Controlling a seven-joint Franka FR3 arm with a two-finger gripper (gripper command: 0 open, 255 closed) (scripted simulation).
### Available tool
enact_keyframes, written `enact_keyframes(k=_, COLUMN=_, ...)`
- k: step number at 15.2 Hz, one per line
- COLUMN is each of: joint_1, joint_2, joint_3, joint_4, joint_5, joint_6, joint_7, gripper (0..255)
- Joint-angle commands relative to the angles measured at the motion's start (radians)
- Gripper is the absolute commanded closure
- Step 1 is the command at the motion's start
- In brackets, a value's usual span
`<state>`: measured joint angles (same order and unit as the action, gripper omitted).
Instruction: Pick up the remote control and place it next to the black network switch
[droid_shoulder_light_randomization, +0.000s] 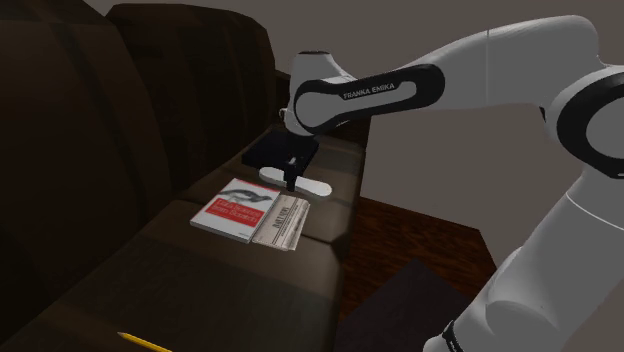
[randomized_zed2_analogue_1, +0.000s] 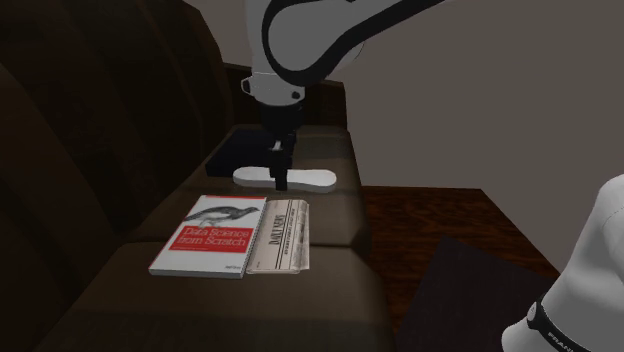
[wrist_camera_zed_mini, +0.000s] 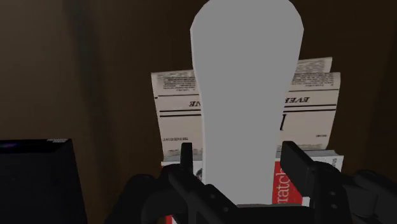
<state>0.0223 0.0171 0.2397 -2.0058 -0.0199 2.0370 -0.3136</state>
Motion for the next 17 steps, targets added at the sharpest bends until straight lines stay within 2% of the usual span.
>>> enact_keyframes(k=1, joint_1=-0.023, joint_2=0.007, joint_3=-0.022, joint_4=0.010, joint_5=-0.001, joint_6=-0.002, joint_7=-0.046, gripper=255)
enact_keyframes(k=8, joint_1=-0.106, joint_2=0.050, joint_3=-0.099, joint_4=0.064, joint_5=-0.002, joint_6=-0.011, joint_7=-0.205, gripper=255)
enact_keyframes(k=14, joint_1=-0.175, joint_2=0.121, joint_3=-0.157, joint_4=0.157, joint_5=-0.002, joint_6=-0.032, joint_7=-0.334, gripper=255)
enact_keyframes(k=17, joint_1=-0.185, joint_2=0.140, joint_3=-0.164, joint_4=0.155, joint_5=-0.002, joint_6=-0.011, joint_7=-0.351, gripper=255)
